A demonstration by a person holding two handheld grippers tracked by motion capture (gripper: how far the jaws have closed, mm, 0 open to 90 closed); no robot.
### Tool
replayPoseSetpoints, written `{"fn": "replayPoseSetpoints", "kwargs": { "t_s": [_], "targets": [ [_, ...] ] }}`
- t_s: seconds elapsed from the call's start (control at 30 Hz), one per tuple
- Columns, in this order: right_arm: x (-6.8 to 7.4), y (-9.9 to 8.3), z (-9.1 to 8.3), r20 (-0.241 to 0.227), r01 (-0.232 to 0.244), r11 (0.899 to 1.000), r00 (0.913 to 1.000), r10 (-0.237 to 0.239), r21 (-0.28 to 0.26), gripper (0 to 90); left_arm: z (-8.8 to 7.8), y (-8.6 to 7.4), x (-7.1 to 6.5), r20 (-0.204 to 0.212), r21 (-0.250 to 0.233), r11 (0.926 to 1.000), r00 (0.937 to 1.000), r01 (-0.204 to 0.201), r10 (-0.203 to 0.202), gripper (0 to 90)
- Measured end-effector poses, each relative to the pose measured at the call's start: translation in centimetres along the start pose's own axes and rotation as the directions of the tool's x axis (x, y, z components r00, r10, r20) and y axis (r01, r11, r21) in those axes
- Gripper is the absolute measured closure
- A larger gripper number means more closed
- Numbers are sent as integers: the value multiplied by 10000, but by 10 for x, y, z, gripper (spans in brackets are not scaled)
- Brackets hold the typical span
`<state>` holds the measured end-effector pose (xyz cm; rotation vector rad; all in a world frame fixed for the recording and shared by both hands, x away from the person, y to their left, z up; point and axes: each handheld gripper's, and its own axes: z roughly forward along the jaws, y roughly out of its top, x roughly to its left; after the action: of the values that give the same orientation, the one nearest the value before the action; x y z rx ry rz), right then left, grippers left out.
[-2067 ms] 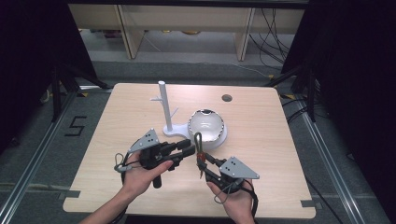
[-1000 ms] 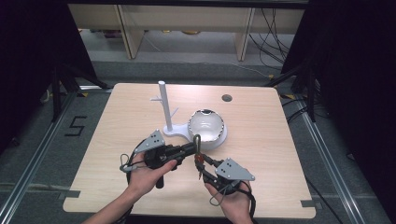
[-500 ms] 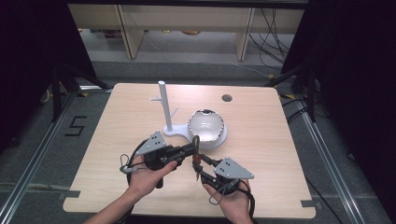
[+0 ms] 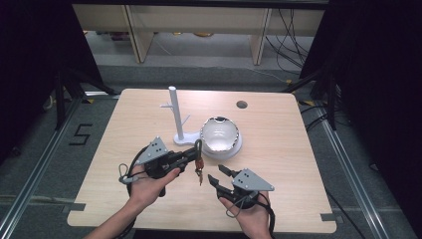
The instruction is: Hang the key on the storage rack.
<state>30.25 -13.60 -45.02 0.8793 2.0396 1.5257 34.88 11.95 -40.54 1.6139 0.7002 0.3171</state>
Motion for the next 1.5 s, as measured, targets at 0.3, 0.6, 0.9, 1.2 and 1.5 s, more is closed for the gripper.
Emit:
{"fn": "replayPoseSetpoints", "kwargs": {
  "t_s": [0.3,0.6,0.9,1.2,1.5],
  "targets": [
    [-6,-6,-6,142,-178,9997,9997,176,185,513,-12,-2,13,-533,-71,10000,9986,-46,42,835],
    [-11,-10,-10,291,-79,9996,9995,71,255,503,-22,-3,25,-948,-232,9997,9955,-4,-18,834],
    [-13,-13,-15,396,-203,9993,9990,191,309,500,-30,-3,36,-1458,-316,9995,9893,-19,-27,834],
    [-14,-17,-19,447,-549,9979,9976,534,335,500,-34,-3,43,-1791,-378,9993,9838,46,-114,834],
    [-17,-20,-24,668,-341,9989,9973,320,311,495,-39,1,55,-2250,-517,9986,9742,54,-169,834]
  ]
}}
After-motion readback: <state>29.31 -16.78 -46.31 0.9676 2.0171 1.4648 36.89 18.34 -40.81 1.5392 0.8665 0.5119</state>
